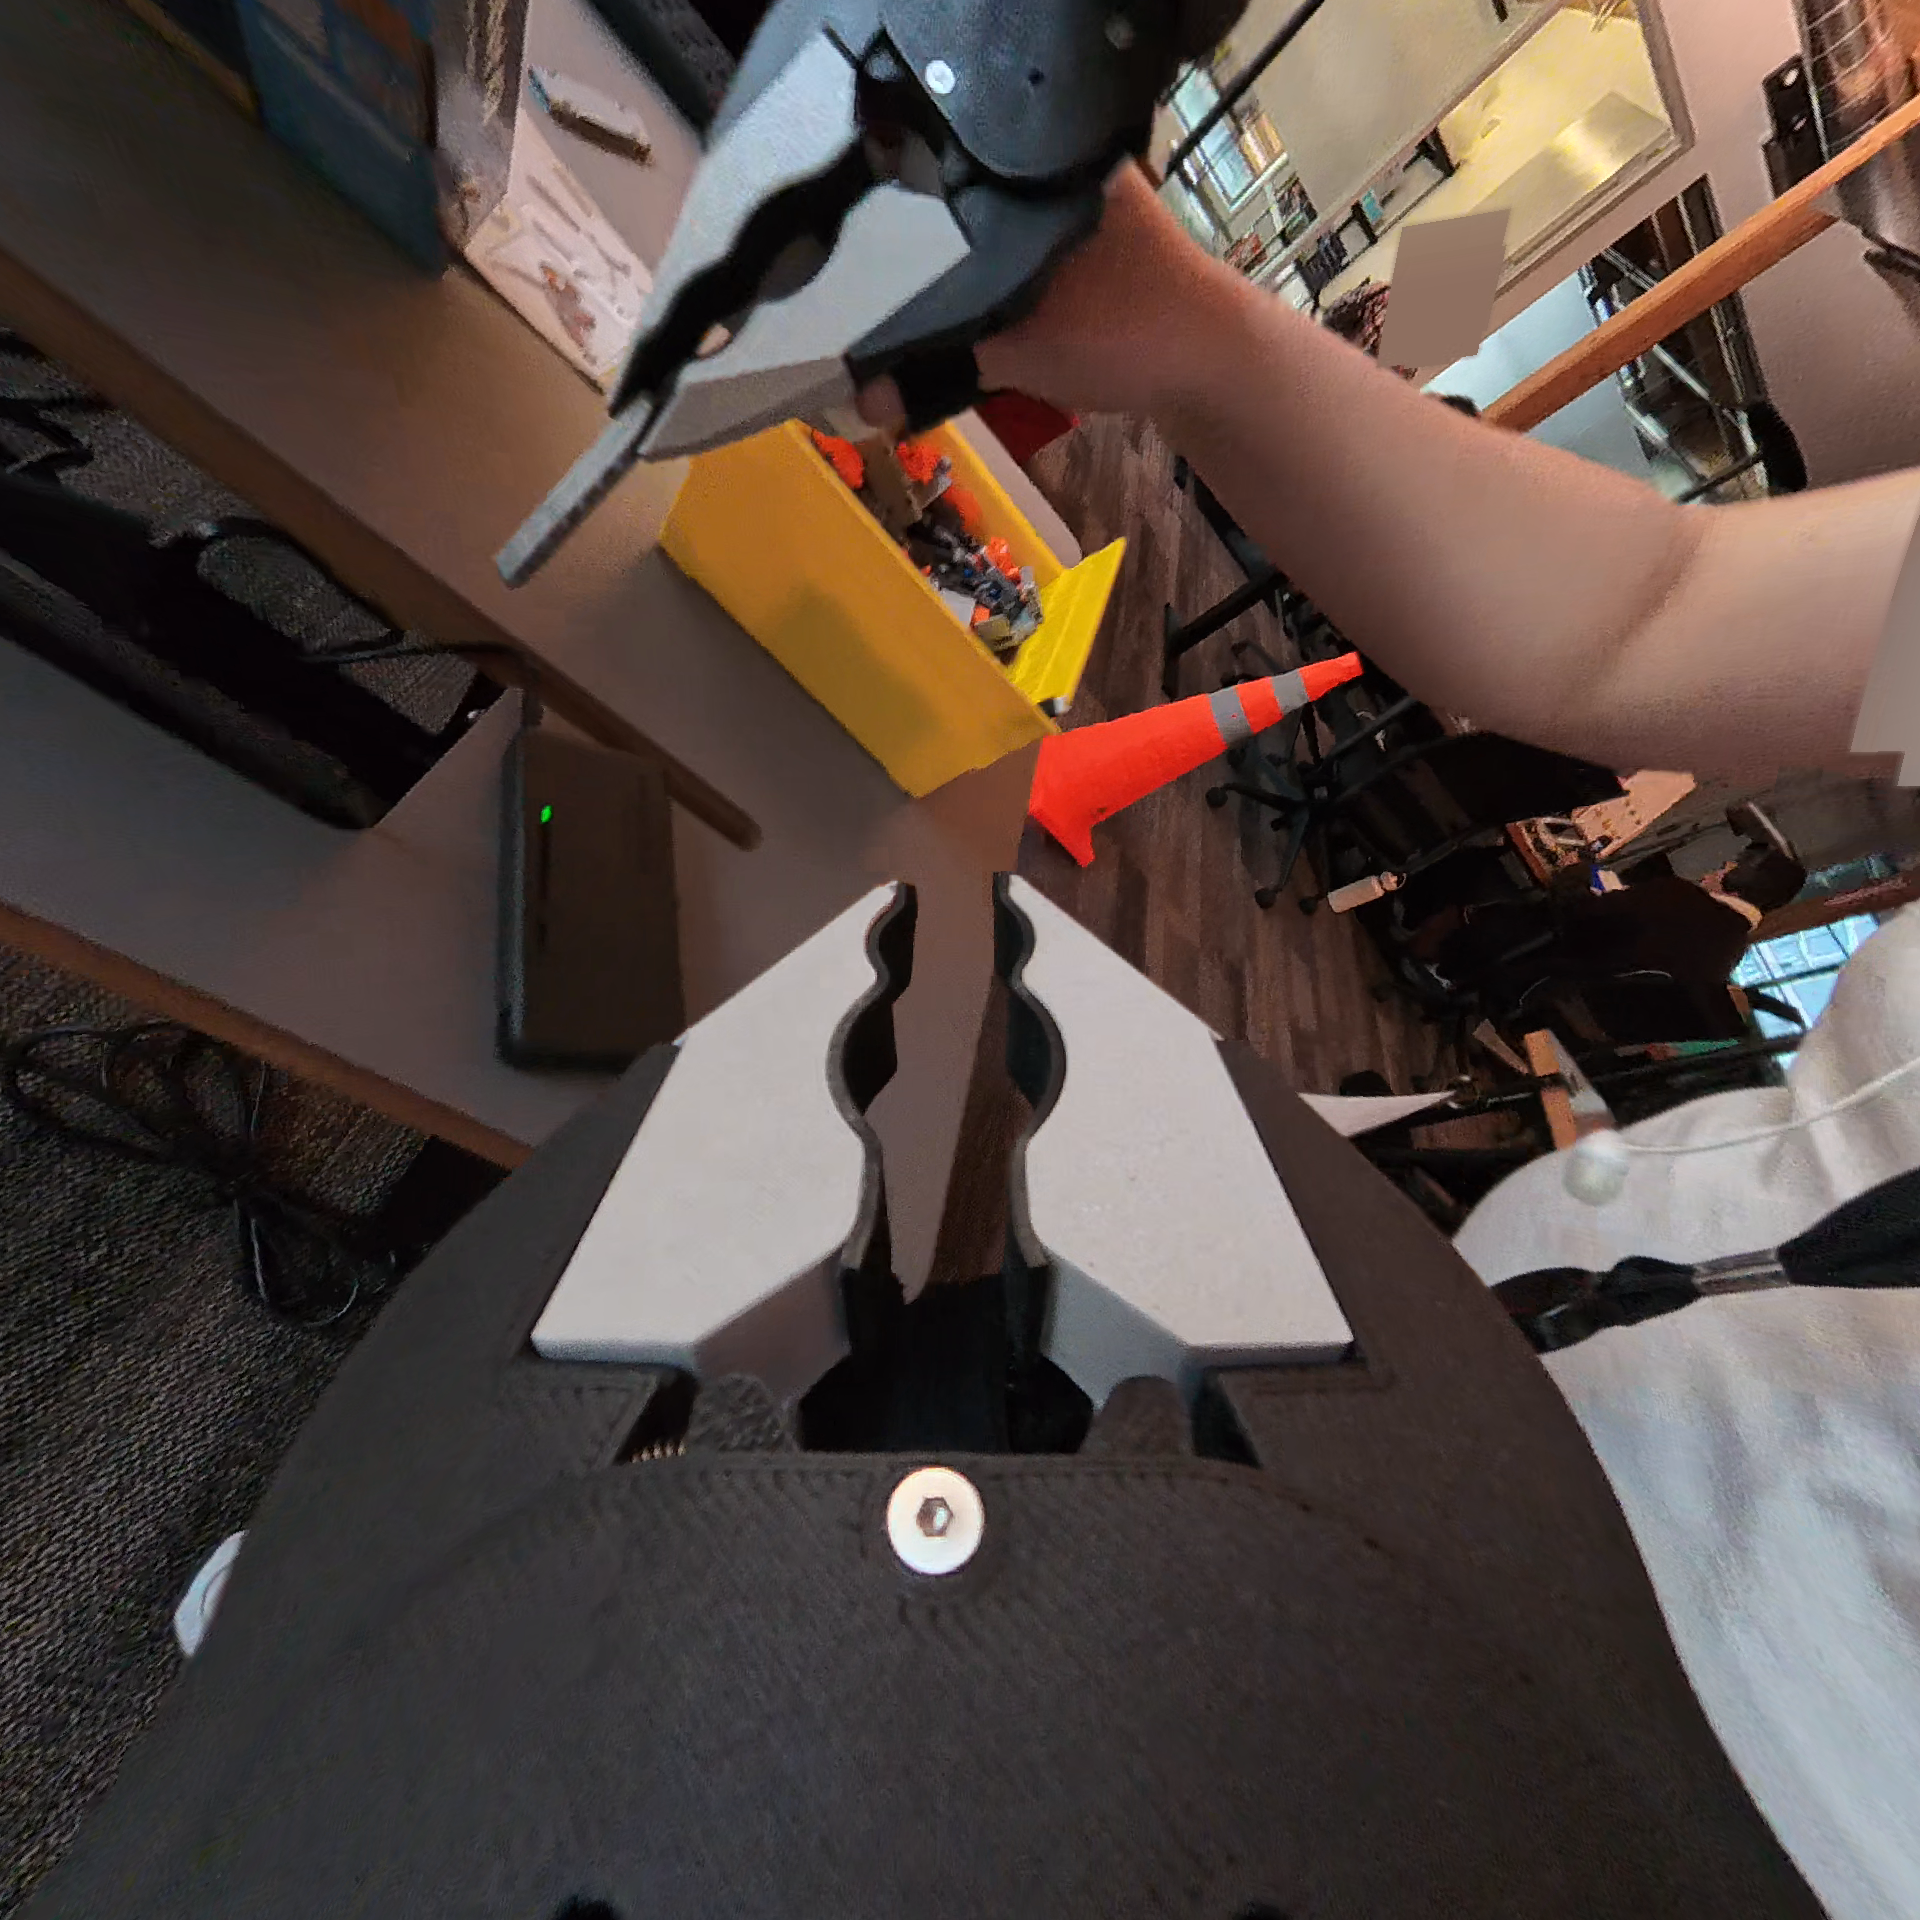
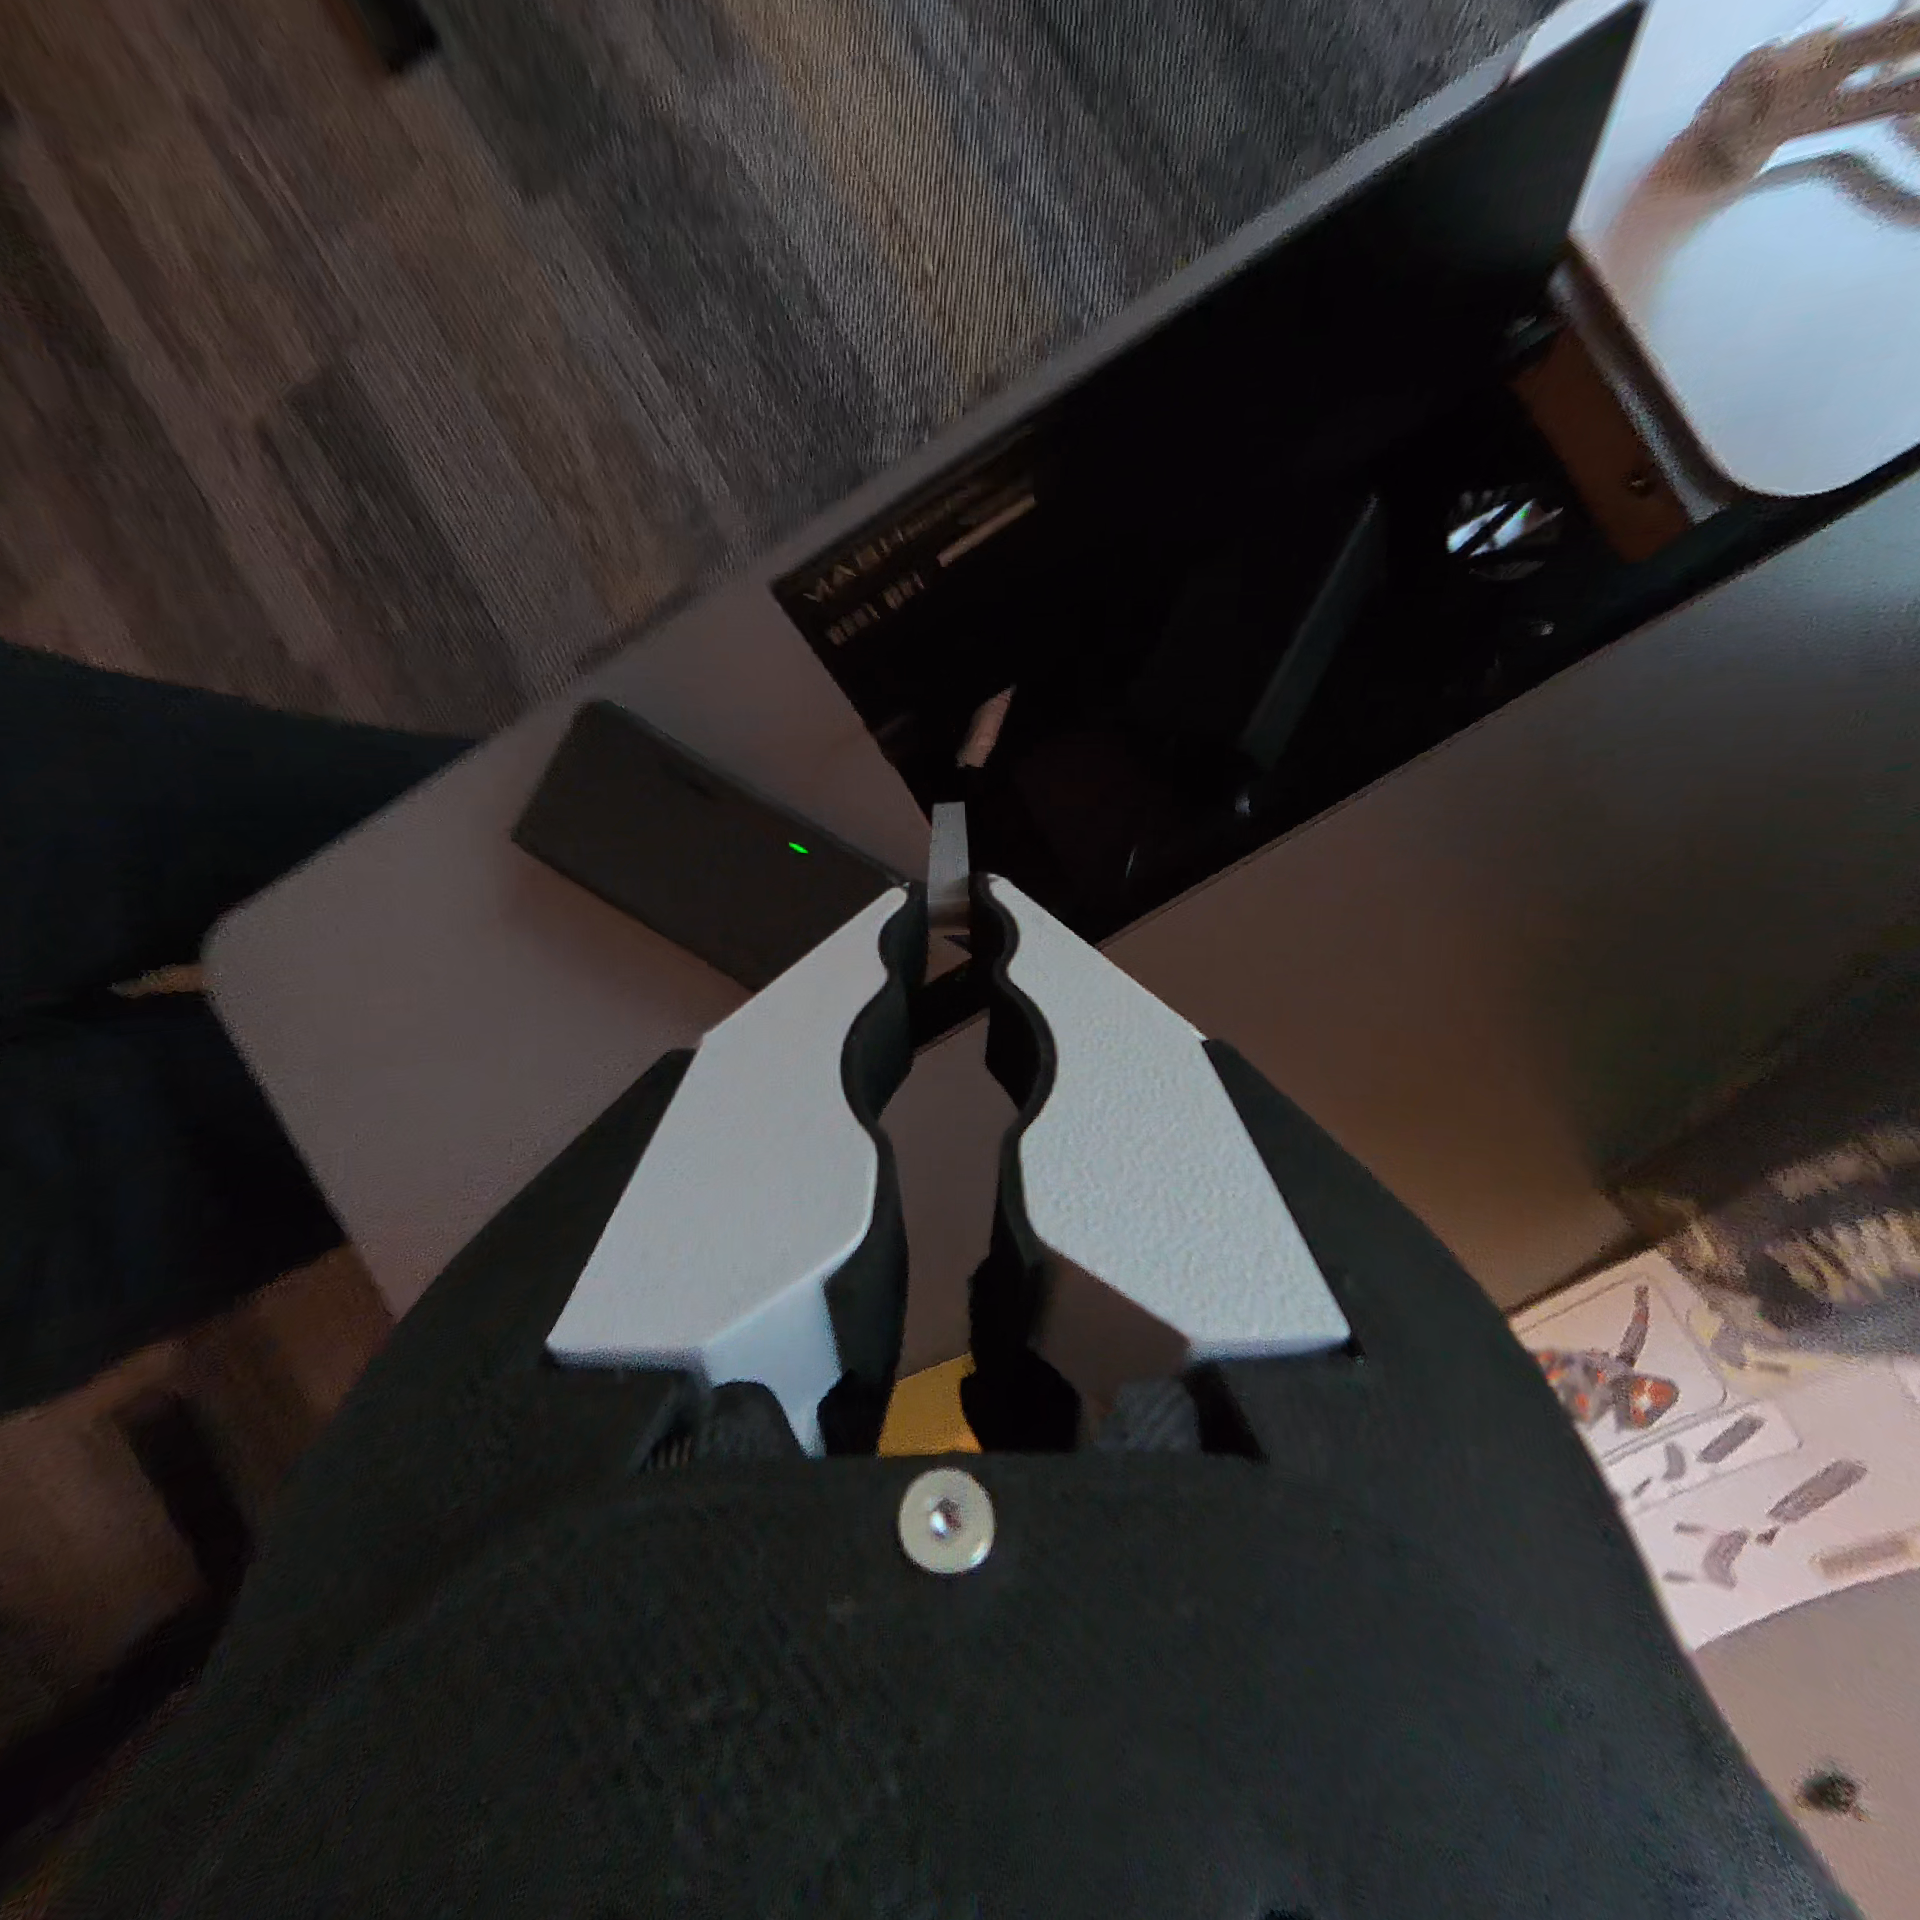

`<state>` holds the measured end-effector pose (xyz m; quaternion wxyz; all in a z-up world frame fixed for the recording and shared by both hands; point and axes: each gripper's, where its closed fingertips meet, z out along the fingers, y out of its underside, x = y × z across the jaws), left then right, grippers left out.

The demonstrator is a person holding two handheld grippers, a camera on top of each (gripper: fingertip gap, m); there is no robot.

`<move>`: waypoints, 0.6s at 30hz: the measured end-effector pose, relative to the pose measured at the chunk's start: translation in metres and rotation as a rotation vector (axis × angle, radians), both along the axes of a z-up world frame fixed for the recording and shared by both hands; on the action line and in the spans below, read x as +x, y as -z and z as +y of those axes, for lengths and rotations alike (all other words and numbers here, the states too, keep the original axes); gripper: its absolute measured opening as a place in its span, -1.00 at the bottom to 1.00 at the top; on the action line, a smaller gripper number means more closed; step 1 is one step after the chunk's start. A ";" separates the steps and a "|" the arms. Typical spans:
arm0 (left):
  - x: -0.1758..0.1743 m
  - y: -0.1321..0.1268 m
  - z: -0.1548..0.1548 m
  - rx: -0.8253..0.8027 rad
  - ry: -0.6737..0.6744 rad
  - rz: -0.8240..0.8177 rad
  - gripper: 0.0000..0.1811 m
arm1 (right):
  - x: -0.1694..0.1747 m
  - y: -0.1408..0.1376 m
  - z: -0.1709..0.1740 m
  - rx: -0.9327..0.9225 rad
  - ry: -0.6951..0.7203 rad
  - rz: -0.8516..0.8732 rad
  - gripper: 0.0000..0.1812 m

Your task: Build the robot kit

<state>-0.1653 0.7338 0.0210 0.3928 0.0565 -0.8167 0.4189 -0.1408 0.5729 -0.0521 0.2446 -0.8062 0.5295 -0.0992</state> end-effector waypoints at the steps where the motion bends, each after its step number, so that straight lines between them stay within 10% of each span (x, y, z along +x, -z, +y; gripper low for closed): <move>1: 0.004 0.012 0.002 0.007 0.009 -0.001 -0.85 | 0.006 0.016 -0.002 -0.025 -0.028 0.034 -0.92; 18: 0.081 0.124 0.012 0.007 0.059 0.135 -0.91 | 0.029 0.146 -0.001 -0.167 -0.319 0.488 -0.92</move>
